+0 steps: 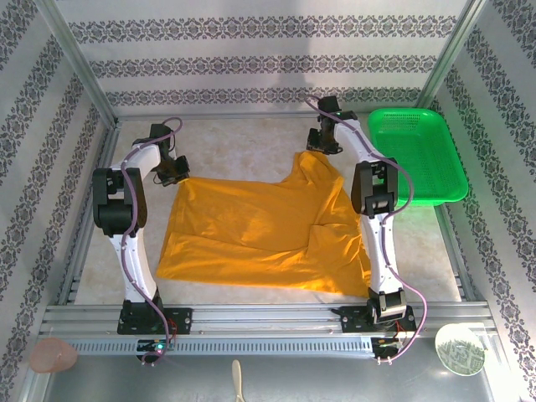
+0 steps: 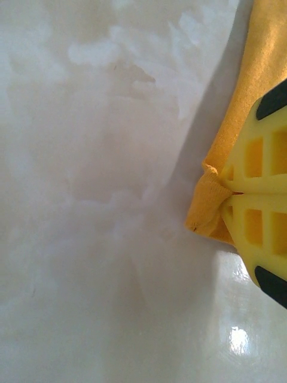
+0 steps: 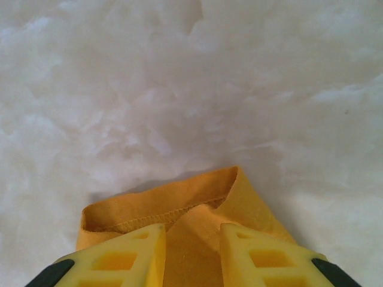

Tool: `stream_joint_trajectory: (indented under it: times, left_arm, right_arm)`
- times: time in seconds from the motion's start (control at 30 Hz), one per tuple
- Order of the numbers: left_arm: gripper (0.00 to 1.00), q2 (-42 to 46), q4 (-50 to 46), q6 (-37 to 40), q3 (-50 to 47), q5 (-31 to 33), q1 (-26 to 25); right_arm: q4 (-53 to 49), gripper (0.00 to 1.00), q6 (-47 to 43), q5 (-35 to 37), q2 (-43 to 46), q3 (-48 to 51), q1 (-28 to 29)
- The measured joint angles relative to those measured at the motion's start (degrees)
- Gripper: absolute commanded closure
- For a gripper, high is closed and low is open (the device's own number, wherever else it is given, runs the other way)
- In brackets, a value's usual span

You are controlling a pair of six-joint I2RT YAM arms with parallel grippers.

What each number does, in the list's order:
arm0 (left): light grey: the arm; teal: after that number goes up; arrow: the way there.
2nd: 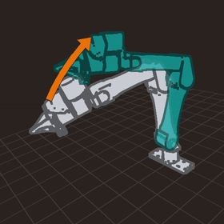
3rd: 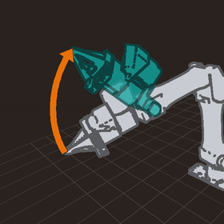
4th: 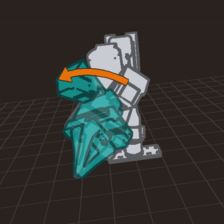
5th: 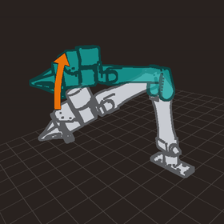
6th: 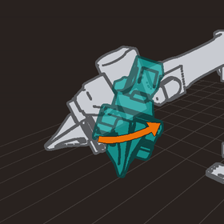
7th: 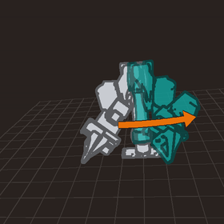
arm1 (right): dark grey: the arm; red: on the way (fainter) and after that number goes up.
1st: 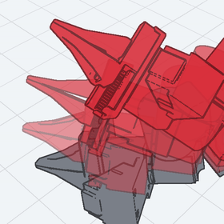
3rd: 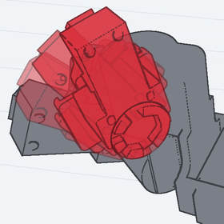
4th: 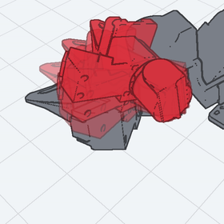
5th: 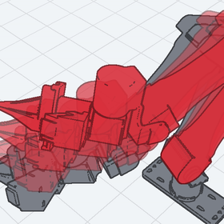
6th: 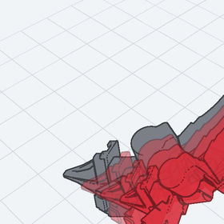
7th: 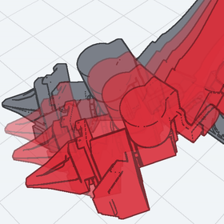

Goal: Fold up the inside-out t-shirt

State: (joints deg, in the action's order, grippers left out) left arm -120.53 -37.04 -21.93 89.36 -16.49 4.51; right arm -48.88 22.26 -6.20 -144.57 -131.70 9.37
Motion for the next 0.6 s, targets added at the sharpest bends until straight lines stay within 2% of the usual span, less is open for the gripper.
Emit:
stream_joint_trajectory:
  times: [0.2,0.23,0.3,0.33,0.6]
  left_arm:
    - [1.0,0.0,0.2,-0.2,0.0,0.0,0.0]
    - [1.0,0.0,0.2,-0.3,0.0,0.0,0.0]
    - [1.0,0.0,0.2,-0.4,-0.2,0.0,0.1]
    - [1.0,0.0,0.2,-0.4,-0.3,0.0,0.1]
    - [1.0,0.1,0.4,-0.6,-1.2,0.0,0.9]
  right_arm:
    - [-1.9,0.74,0.0,3.3,-1.9,-1.4,0.1]
    - [-2.3,0.78,0.0,3.6,-2.2,-1.4,0.1]
    - [-2.9,0.96,0.1,4.2,-2.9,-1.5,0.1]
    - [-3.0,1.0,0.0,4.3,-3.0,-1.8,0.1]
    - [-3.4,1.0,0.0,4.6,-3.0,-2.6,-0.6]
